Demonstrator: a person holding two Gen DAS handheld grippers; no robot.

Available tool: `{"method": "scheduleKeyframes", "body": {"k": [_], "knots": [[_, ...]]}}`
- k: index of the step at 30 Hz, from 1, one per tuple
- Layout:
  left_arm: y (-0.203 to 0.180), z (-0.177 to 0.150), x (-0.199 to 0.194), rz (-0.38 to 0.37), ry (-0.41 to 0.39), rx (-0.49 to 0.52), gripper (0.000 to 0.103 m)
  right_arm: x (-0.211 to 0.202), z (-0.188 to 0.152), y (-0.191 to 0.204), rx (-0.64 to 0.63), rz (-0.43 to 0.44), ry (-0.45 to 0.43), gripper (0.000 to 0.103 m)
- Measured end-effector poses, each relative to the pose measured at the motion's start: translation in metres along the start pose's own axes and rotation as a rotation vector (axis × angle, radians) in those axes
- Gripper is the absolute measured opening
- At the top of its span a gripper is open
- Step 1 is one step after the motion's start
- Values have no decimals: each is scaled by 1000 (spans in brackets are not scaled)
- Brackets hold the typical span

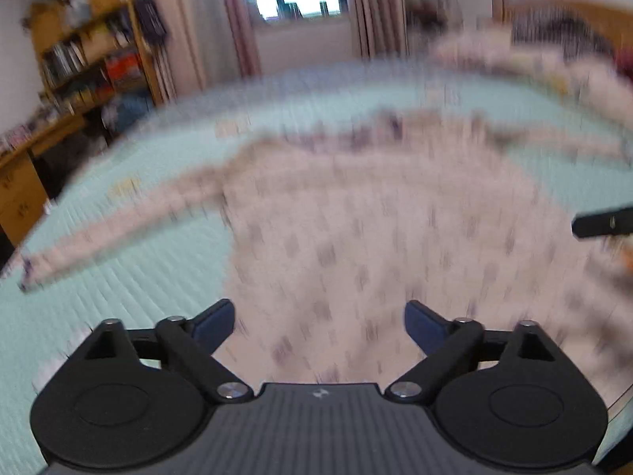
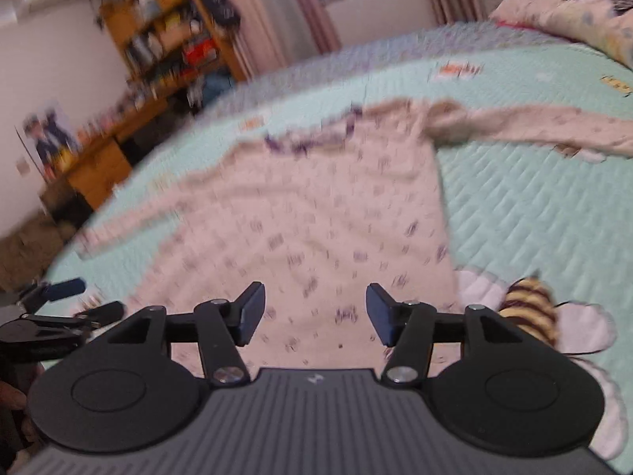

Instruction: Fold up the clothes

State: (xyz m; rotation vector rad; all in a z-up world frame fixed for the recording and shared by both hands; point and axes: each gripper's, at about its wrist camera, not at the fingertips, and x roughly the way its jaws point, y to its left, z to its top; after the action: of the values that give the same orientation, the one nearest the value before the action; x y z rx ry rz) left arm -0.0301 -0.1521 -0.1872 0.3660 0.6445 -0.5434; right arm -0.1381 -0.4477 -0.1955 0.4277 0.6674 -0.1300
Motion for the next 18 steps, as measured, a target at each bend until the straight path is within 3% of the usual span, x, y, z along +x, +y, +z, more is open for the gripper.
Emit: {"method": "scheduleKeyframes", "body": {"k": [1, 4, 8, 10, 13, 15, 18], "knots": [[3, -9, -6, -4, 9, -6, 80, 2, -12, 1, -28, -3, 36, 58], [14, -37, -24, -16, 37, -24, 85, -9, -55, -1, -130, 37, 137, 59], [28, -74, -48, -32, 74, -48, 84, -56, -94, 1, -356, 70, 146, 59], [33, -81, -56, -39, 69, -66, 84, -72, -83, -2, -332, 94, 125, 59], [34, -47, -56, -57, -20, -89, 85, -73, -44, 7, -300, 111, 11, 64], [25, -18, -45, -52, -69, -70, 85, -52, -9, 17, -271, 99, -53, 73], [10, 21, -18, -28, -84, -45, 95, 4, 42, 38, -214, 36, -91, 74]]}}
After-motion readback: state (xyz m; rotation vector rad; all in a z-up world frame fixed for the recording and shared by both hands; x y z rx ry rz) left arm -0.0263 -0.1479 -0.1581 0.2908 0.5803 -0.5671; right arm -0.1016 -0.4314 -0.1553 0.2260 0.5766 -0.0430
